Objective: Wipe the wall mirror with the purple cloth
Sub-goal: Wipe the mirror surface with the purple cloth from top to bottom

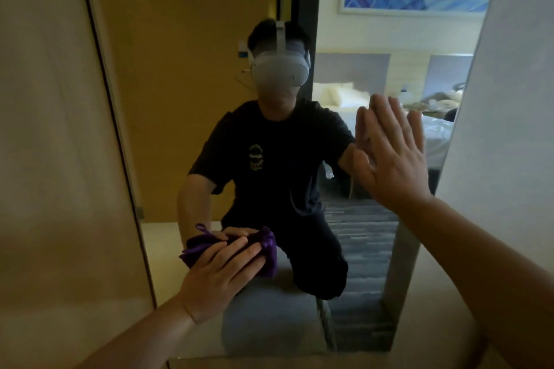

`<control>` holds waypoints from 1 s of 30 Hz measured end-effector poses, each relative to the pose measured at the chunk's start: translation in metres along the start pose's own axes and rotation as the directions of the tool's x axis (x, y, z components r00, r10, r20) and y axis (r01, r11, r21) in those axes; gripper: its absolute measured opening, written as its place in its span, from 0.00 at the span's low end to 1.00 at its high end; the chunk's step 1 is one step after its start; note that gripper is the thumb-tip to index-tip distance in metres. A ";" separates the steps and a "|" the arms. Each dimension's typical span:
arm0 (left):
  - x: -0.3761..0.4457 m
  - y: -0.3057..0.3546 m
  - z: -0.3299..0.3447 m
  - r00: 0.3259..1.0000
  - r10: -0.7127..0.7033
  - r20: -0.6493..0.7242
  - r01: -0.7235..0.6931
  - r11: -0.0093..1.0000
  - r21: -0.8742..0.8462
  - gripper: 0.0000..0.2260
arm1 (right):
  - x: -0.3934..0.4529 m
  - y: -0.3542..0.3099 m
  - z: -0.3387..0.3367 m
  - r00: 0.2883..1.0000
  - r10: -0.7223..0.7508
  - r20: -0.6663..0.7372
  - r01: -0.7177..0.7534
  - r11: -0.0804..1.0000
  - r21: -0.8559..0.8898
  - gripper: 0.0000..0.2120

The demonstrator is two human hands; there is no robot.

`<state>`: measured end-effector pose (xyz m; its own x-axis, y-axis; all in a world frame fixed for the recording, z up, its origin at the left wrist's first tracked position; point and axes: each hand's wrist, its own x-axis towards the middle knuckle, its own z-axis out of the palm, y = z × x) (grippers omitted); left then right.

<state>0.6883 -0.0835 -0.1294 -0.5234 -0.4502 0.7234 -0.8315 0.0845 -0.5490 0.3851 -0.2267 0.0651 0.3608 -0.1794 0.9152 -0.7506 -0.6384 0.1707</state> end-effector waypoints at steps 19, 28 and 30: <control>0.311 -0.098 -0.085 0.930 -0.048 -0.363 0.064 0.998 0.030 0.17 | -0.010 0.030 0.008 0.997 -0.007 -0.073 0.001 0.997 -0.078 0.30; 0.242 -0.043 -0.045 0.967 0.055 -0.250 -0.037 0.996 0.075 0.19 | -0.010 0.032 0.011 0.985 -0.023 -0.174 0.020 1.000 -0.019 0.27; 0.209 -0.021 -0.029 0.976 0.082 -0.200 -0.074 0.996 0.048 0.20 | -0.011 0.032 0.009 0.980 -0.042 -0.196 0.042 0.999 -0.002 0.25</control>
<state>0.5910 -0.1535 0.0463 -0.6165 -0.2545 0.7451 -0.7807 0.0749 -0.6203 0.3623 -0.2521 0.0573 0.2761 -0.0019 0.9611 -0.7356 -0.6441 0.2100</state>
